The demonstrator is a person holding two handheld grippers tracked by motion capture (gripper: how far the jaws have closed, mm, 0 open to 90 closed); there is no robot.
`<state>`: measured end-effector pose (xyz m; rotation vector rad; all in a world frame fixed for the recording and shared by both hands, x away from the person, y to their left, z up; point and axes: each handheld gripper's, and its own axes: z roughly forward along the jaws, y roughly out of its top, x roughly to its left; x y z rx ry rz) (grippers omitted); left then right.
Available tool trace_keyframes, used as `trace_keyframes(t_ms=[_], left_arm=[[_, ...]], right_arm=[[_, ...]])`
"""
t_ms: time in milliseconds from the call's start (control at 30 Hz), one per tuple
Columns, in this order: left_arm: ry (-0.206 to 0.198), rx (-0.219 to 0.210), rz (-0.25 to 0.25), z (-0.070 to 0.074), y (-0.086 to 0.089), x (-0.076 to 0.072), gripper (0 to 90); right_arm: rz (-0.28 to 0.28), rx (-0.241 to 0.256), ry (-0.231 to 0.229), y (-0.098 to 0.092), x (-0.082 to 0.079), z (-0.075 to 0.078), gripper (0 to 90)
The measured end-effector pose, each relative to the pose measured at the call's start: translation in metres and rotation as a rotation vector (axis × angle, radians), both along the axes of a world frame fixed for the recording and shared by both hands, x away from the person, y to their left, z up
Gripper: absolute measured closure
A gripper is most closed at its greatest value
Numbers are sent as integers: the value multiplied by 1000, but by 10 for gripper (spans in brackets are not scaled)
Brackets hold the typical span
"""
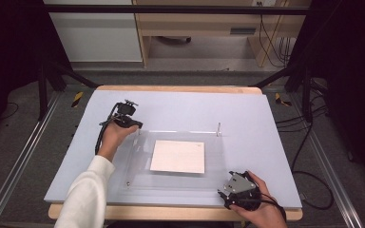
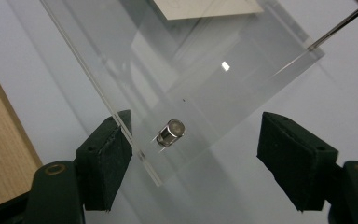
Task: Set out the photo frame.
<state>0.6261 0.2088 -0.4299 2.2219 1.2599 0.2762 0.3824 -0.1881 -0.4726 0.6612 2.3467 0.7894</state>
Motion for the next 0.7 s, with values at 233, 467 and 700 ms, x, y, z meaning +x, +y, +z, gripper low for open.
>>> trace_keyframes(t_ms=[233, 467, 700], left_arm=[[-4, -5, -3, 0, 1, 1, 844], [-11, -4, -4, -1, 0, 0, 843], [-21, -9, -2, -2, 1, -1, 841]], right_arm=[[6, -14, -66, 7, -3, 3, 280], [22, -23, -82, 10, -6, 3, 356], [27, -43, -102, 13, -7, 5, 426]])
